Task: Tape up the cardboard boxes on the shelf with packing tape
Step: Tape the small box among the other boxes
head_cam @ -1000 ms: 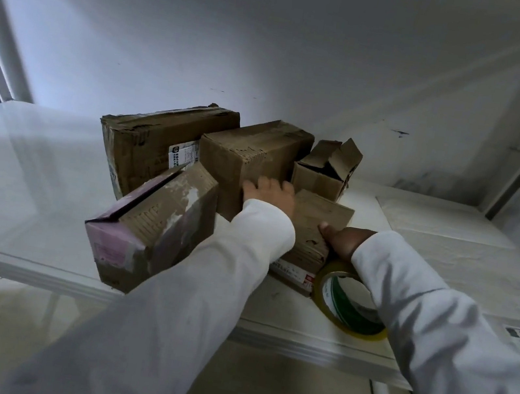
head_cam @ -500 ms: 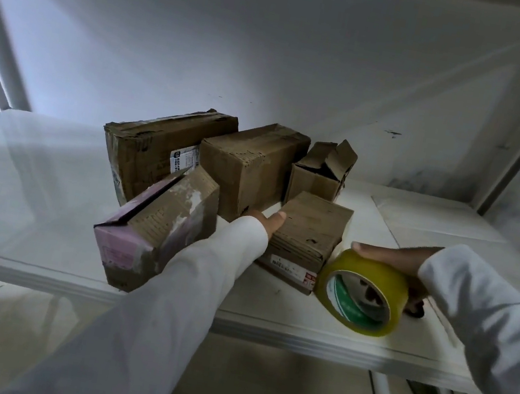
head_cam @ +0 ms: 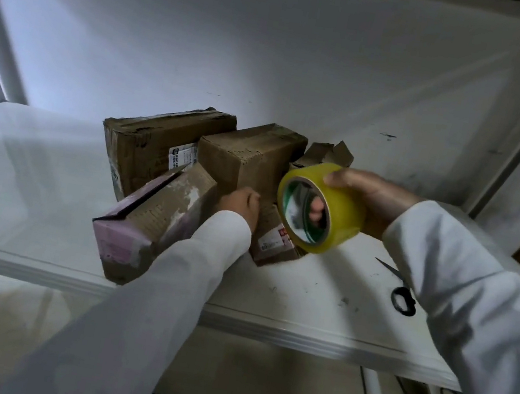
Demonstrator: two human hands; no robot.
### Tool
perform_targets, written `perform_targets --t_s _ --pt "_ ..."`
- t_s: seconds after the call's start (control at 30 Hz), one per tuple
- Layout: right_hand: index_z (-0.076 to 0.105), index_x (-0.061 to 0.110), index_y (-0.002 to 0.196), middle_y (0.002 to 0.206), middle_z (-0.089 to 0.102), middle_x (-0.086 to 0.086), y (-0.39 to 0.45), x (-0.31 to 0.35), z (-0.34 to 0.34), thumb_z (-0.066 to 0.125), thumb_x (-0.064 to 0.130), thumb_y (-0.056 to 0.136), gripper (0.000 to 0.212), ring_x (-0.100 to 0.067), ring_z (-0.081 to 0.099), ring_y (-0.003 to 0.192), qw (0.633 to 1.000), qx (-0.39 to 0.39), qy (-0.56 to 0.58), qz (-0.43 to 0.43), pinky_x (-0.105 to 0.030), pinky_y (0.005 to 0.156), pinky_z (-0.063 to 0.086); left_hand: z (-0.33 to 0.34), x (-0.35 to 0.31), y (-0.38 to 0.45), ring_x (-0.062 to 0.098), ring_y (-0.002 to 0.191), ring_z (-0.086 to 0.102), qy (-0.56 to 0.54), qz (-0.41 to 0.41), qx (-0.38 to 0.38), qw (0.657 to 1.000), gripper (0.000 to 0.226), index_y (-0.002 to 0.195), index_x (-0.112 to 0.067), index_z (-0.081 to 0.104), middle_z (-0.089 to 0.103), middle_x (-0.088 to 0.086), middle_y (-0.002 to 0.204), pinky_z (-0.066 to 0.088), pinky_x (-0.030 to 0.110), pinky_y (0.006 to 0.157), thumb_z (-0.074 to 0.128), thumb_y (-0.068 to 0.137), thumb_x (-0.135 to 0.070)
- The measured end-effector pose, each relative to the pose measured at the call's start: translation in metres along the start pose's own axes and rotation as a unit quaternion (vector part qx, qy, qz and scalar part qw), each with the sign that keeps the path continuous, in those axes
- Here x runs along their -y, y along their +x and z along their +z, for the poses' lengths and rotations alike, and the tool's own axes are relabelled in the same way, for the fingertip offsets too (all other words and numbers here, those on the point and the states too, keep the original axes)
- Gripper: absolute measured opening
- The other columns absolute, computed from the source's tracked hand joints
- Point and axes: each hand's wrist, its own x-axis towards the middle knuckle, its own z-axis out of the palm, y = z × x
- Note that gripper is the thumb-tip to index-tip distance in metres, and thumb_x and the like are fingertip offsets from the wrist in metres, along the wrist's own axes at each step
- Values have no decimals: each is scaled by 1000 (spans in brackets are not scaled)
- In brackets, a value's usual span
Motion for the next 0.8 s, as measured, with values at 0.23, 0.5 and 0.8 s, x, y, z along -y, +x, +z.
perform_targets --t_s 0.23,0.5,0.8 --pt "65 8 90 54 63 1 40 -4 22 52 46 91 41 -11 58 47 992 -102 66 -46 -19 50 50 11 17 -32 23 142 20 -49 165 60 983 103 152 -19 4 18 6 156 23 37 112 68 78 -50" --pt "66 4 93 53 63 -4 48 -3 35 48 49 92 48 -14 59 45 989 -106 92 -40 -20 50 51 19 13 -20 23 142 22 67 116 32 991 119 150 -17 -4 16 5 155 23 40 116 78 69 -49" --pt "64 6 77 51 63 -4 40 24 46 44 48 95 50 -14 59 40 995 -85 24 47 -19 47 52 24 20 -12 24 144 15 35 76 36 996 117 149 -22 -7 11 3 156 13 48 117 76 72 -48"
